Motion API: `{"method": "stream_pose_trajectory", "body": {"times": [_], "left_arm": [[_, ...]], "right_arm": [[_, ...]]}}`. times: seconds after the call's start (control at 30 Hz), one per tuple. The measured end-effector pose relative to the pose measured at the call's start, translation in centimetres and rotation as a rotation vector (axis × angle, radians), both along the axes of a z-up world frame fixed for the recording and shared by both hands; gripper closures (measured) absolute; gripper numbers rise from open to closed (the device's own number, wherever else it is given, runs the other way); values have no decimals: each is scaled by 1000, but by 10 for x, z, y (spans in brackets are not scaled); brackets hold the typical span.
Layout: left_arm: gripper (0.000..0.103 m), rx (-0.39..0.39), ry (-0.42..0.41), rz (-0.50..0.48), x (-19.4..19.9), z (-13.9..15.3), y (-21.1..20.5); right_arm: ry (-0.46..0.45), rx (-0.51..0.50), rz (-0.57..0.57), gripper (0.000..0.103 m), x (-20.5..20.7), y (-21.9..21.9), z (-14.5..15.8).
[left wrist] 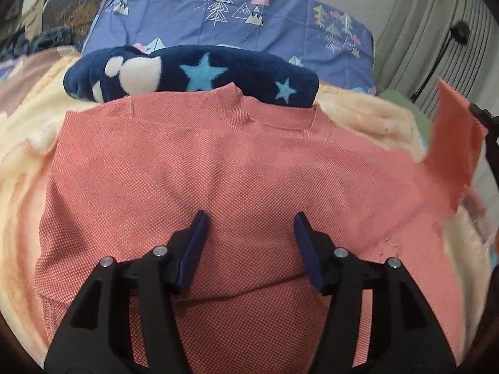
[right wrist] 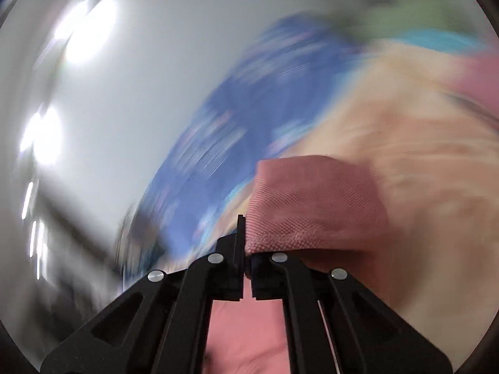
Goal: Fold small clothes
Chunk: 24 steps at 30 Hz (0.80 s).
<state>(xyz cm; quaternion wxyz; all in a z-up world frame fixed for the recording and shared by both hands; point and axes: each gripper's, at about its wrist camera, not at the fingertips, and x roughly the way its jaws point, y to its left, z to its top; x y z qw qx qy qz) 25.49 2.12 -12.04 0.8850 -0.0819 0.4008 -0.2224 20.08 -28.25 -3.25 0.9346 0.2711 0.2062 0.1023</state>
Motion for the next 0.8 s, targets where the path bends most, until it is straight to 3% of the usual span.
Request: {"method": "stream_pose_trajectory", "body": {"times": [0.1, 0.2, 0.3, 0.43, 0.5, 0.57, 0.63, 0.7, 0.73, 0.77, 0.8], "left_arm": [[45, -172, 35, 8, 0, -2, 28], [45, -272, 55, -6, 0, -3, 43], [40, -312, 67, -34, -3, -3, 42], [35, -350, 72, -90, -8, 2, 34], [33, -368, 70, -114, -9, 6, 32], [33, -374, 65, -111, -9, 7, 29], [33, -381, 69, -89, -7, 6, 30], [33, -405, 77, -60, -5, 5, 37], [33, -427, 86, -42, -4, 3, 42], [33, -451, 93, -31, -2, 3, 48], [33, -468, 95, -25, -2, 3, 52]], "right_arm": [[106, -264, 173, 100, 17, 91, -38], [258, -329, 246, 100, 29, 115, -84], [332, -303, 294, 97, 24, 116, -106], [301, -264, 323, 88, 2, 104, -101], [279, -235, 320, 79, -2, 95, -95], [270, -184, 226, 55, 3, 79, -88], [302, -46, 157, 47, 17, 62, -87], [351, 129, 118, 47, 37, 47, -96], [356, 176, 107, 53, 41, 48, -98], [323, 182, 141, 62, 40, 54, -95], [235, 118, 249, 63, 35, 74, -81]]}}
